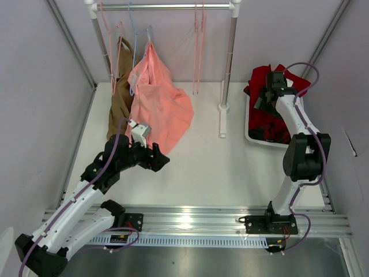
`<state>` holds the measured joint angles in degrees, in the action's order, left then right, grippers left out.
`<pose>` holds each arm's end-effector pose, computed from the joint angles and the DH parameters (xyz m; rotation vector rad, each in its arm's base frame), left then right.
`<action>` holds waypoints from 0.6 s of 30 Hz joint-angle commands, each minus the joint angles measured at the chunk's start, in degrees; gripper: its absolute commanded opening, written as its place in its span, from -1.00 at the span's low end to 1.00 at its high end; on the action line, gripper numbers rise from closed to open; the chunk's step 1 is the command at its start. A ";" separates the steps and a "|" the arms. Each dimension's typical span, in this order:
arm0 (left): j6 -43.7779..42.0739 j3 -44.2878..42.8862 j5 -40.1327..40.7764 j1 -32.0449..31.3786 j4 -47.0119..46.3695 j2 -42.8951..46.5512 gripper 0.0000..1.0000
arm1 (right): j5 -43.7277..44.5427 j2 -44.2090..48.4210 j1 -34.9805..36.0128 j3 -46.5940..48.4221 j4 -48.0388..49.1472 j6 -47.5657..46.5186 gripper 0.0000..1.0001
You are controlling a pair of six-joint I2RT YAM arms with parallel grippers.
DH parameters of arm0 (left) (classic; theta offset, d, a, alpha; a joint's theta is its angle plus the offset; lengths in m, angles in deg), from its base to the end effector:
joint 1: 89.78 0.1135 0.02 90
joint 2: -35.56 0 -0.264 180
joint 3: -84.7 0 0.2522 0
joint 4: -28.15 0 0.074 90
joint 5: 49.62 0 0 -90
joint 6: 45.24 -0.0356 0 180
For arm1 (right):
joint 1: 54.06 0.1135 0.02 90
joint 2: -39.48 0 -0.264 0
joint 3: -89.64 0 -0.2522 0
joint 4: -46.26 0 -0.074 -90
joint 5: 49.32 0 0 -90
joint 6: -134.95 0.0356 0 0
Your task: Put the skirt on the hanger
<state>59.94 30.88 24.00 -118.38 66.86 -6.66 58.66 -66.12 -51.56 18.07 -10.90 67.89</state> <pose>0.1425 -0.0891 0.2923 0.4296 2.0672 -0.7604 0.4059 0.0067 0.2926 0.5601 2.4005 -0.2055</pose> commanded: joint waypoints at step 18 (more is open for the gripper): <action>0.73 0.68 -1.64 -0.14 -0.87 0.64 0.72 | 6.20 0.05 -0.74 -0.37 -3.44 2.02 -0.48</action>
<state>59.94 30.91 23.45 -118.38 66.86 -6.66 64.67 -66.40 -51.82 16.04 -14.48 69.27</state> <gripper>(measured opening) 0.862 0.296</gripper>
